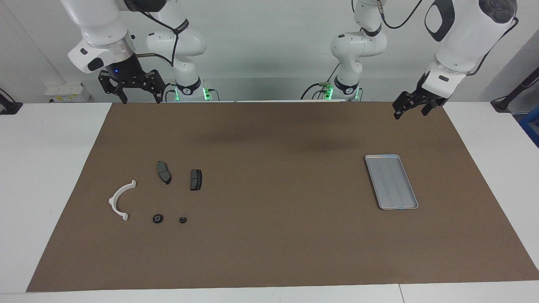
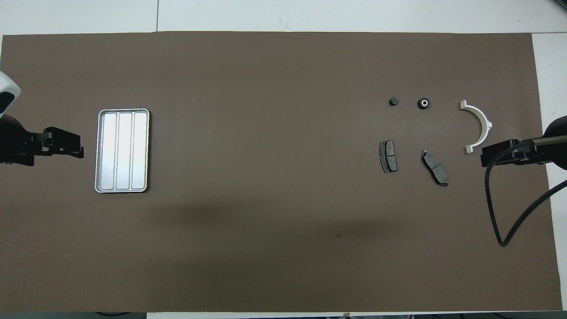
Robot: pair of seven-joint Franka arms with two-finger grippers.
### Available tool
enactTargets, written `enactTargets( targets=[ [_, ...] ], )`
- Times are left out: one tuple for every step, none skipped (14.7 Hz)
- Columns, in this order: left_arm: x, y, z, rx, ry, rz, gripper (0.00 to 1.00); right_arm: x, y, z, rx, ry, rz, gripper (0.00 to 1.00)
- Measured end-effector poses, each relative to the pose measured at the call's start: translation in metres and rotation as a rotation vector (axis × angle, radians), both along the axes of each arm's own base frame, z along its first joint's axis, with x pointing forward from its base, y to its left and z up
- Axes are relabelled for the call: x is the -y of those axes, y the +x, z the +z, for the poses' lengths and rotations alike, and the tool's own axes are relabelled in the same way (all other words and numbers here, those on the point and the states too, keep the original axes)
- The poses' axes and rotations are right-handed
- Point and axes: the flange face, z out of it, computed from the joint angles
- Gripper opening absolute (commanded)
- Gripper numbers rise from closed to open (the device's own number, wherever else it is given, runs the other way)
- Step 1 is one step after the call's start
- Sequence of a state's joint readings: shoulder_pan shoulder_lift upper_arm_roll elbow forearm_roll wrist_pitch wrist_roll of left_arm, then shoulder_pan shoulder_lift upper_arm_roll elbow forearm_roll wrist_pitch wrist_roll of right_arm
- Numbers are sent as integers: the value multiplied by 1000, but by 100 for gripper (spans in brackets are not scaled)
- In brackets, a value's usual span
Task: Place bearing gear from tray to pile
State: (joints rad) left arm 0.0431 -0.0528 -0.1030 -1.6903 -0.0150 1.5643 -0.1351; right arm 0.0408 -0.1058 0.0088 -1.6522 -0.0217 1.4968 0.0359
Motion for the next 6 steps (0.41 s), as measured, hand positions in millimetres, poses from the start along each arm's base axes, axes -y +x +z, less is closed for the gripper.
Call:
enactTargets(
  targets=[
    [0,0,0,0,0,0,100,0,1,0,2,0,1,100],
    [0,0,0,0,0,0,100,-1,2,-1,6,0,1,100],
    [0,0,0,0,0,0,100,-1,3,-1,11,0,2,100],
    [0,0,0,0,0,0,100,-2,5,-3,11,0,3,100],
    [0,0,0,0,0,0,100,-2,5,-3,11,0,4,100],
    [0,0,0,0,0,0,100,-2,6,-4,12,0,4,100]
  ],
)
